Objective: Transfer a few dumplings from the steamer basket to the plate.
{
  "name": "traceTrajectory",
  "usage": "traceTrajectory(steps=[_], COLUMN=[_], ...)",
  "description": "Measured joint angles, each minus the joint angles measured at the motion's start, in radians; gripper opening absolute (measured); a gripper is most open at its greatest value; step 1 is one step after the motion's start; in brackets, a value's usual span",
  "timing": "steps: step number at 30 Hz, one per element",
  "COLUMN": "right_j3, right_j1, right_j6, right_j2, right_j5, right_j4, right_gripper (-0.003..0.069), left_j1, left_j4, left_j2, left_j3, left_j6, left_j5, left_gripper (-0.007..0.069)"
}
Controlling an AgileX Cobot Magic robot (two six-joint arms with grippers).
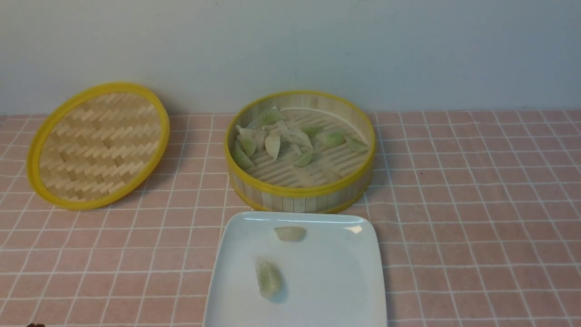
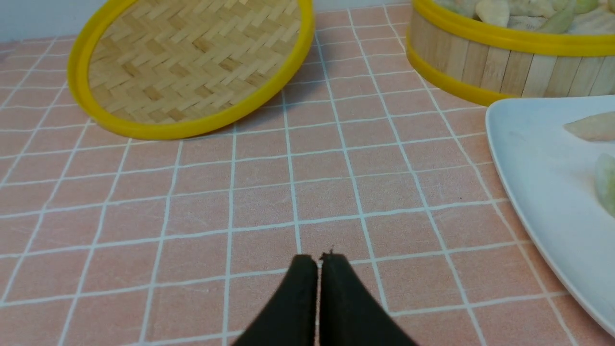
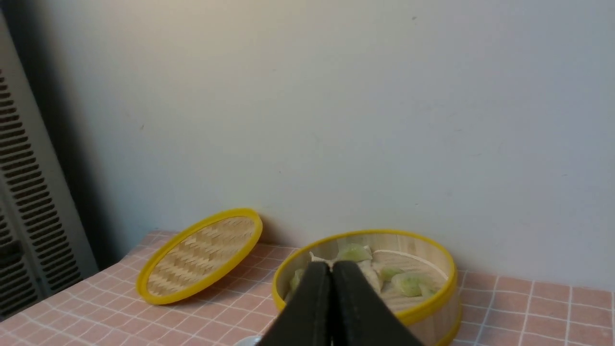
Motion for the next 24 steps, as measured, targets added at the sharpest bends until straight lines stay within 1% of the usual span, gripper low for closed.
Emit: traceTrajectory(steps=[2, 4, 6, 10, 12, 13, 14, 16, 17, 19, 20, 21, 24], right_j3=[0.000, 0.000, 0.000, 0.000, 0.000, 0.002, 0.004, 0.032, 0.044, 0.114, 0.114, 0.163, 0.280], right_j1=[0.000, 0.000, 0.000, -0.019, -0.081, -0.149, -0.181, -0.299, -0.330, -0.448, -0.448, -0.502, -0.561], right_j6=[-0.119, -0.197, -0.244, -0.267, -0.270, -0.275, -0.278, -0.301, -0.309, -0.336, -0.336, -0.344, -0.349], right_j2=[0.000, 0.000, 0.000, 0.000, 0.000, 0.000, 0.000, 0.000, 0.000, 0.000, 0.000, 0.000, 0.000], right_j5=[-0.002, -0.003, -0.003, -0.003, -0.003, -0.003, -0.003, -0.003, -0.003, -0.003, -0.003, -0.003, -0.003], right_j4=[0.086, 0.136, 0.183, 0.214, 0.215, 0.215, 0.215, 0.208, 0.202, 0.177, 0.177, 0.172, 0.172], right_gripper=[-0.0015, -0.0015, -0.0015, -0.0015, -0.0015, -0.0015, -0.0015, -0.0015, -0.0015, -0.0015, -0.0015, -0.0015, -0.0015], left_j1=[0.000, 0.000, 0.000, 0.000, 0.000, 0.000, 0.000, 0.000, 0.000, 0.000, 0.000, 0.000, 0.000], left_j4=[0.000, 0.000, 0.000, 0.000, 0.000, 0.000, 0.000, 0.000, 0.000, 0.000, 0.000, 0.000, 0.000], left_j2=[0.000, 0.000, 0.000, 0.000, 0.000, 0.000, 0.000, 0.000, 0.000, 0.000, 0.000, 0.000, 0.000], left_j3=[0.000, 0.000, 0.000, 0.000, 0.000, 0.000, 0.000, 0.000, 0.000, 0.000, 0.000, 0.000, 0.000], left_j6=[0.000, 0.000, 0.000, 0.000, 0.000, 0.000, 0.000, 0.000, 0.000, 0.000, 0.000, 0.000, 0.000], left_j5=[0.000, 0.000, 0.000, 0.000, 0.000, 0.000, 0.000, 0.000, 0.000, 0.000, 0.000, 0.000, 0.000], left_gripper=[-0.0006, -0.0006, -0.0006, -0.0006, -0.0006, -0.0006, -0.0006, -0.0006, -0.0006, -0.0006, -0.0006, -0.0006, -0.0006])
